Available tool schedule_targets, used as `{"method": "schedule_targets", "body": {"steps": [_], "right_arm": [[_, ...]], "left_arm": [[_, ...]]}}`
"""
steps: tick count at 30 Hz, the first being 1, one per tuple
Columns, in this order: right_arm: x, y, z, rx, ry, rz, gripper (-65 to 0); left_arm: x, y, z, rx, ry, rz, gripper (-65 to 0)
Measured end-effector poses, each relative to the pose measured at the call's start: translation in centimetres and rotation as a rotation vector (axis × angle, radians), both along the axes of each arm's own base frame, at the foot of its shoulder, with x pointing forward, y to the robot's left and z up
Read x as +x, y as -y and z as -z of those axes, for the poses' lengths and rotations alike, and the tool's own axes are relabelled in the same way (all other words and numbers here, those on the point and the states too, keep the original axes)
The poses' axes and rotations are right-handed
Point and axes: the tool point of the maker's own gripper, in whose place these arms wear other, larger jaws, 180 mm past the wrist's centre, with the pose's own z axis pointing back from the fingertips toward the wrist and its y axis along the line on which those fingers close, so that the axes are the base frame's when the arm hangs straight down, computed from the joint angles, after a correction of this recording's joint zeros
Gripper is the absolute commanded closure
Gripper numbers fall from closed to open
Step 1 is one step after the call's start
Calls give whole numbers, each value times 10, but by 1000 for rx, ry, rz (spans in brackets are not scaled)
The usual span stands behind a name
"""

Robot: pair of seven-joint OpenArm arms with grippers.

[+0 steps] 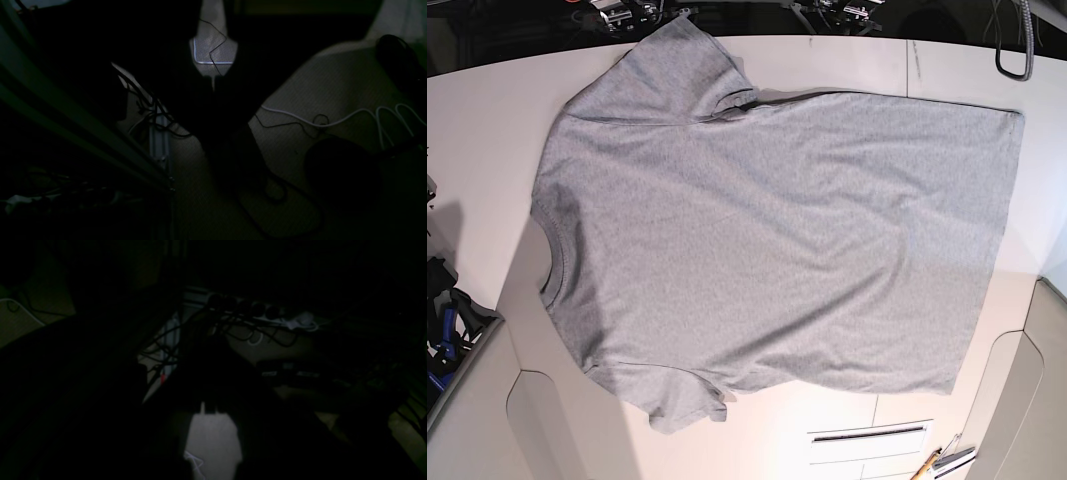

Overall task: Fold the T-shirt properly
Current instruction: 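Move both grippers from rest toward the shirt's shoulder corners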

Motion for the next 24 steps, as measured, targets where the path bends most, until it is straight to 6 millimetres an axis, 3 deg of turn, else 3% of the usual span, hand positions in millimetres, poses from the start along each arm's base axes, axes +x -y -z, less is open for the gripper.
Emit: {"method": "schedule_targets", "body": {"steps": [10,24], "right_arm": [[6,0,-1,1,15,1,0],[6,0,-1,0,15,1,0]], "left_arm": [[11,3,-2,-8,28,2,0],[11,3,-2,-8,28,2,0]]}}
